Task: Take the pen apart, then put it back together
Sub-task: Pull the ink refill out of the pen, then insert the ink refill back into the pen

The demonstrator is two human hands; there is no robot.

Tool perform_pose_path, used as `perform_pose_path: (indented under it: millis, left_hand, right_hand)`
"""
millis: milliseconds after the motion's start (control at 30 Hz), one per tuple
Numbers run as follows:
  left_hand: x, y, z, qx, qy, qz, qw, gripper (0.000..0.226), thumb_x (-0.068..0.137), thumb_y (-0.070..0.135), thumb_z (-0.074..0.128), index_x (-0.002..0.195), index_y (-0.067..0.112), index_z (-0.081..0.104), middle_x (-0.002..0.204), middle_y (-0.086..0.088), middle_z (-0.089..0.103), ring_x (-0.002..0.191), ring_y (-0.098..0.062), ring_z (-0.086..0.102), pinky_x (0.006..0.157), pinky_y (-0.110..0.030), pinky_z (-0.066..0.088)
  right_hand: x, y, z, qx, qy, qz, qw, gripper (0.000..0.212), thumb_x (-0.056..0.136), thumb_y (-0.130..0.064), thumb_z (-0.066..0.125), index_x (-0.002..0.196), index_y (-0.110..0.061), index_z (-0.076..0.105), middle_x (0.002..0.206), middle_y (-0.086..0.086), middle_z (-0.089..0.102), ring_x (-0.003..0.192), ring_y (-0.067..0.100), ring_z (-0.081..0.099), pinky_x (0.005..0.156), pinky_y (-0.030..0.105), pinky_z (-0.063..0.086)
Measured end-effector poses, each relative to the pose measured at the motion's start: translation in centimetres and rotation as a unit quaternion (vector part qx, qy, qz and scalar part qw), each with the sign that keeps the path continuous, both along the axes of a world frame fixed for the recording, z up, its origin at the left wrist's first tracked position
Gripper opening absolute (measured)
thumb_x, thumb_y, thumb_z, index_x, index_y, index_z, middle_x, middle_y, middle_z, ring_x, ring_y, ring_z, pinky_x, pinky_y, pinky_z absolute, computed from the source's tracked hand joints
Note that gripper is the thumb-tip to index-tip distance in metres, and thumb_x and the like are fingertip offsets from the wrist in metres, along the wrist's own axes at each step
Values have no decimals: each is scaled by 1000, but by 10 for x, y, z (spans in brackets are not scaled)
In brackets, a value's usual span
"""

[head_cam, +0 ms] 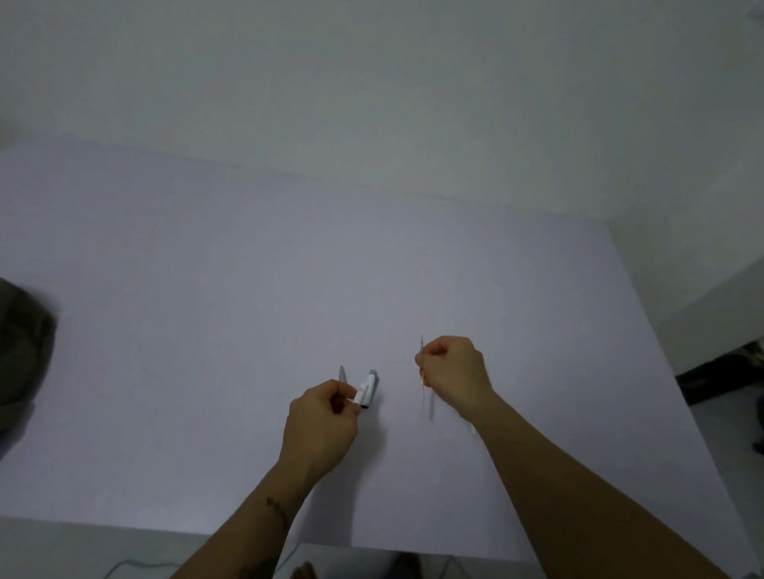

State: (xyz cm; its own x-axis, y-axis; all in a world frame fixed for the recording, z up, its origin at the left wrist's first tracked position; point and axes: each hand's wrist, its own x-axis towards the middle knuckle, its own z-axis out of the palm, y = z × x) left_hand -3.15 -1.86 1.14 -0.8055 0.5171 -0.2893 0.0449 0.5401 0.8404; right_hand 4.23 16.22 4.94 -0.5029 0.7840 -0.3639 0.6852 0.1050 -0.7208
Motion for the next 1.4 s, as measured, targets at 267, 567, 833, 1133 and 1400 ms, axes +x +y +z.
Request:
perform_pose_path:
  millis: [267,567,833,1133,1400]
  left_hand:
    - [16,27,-9,-1,-47,25,999,8,88,16,66,93,20,72,85,2,72,73,-15,67,71,-29,59]
    - [18,39,-13,-4,-53,45,998,13,89,19,66,100,20,71,88,6,70,79,-10,65,73,-27,55]
    - [20,42,-16,-4,-56,38,998,19,89,19,66,107,16,71,96,2,70,82,-8,63,78,-26,53]
    - [30,64,-5,16,-61,-8,998,8,88,17,66,94,21,71,84,4,71,77,-14,66,68,-25,54]
    - [44,84,-6,8,-53,-39,998,6,89,18,65,93,20,69,84,2,70,76,-16,66,67,-28,56]
  right_hand:
    - [11,10,-48,116,-179,104,971,11,80,-22,63,86,-12,65,88,9,65,76,27,65,62,29,50]
    - [10,15,-69,137,-176,109,969,20,82,-18,61,68,-16,47,66,-3,48,60,21,53,46,23,32]
    - [30,24,-71,97,-95,55,989,16,84,-19,68,98,-11,64,86,5,67,73,21,62,63,26,48]
    - [82,50,-63,56,-81,-16,995,21,82,-15,68,102,-16,69,75,-6,62,68,13,59,59,18,44]
    - [79,52,-75,48,-99,-14,994,14,81,-21,70,92,-14,67,89,7,71,79,25,67,71,32,57]
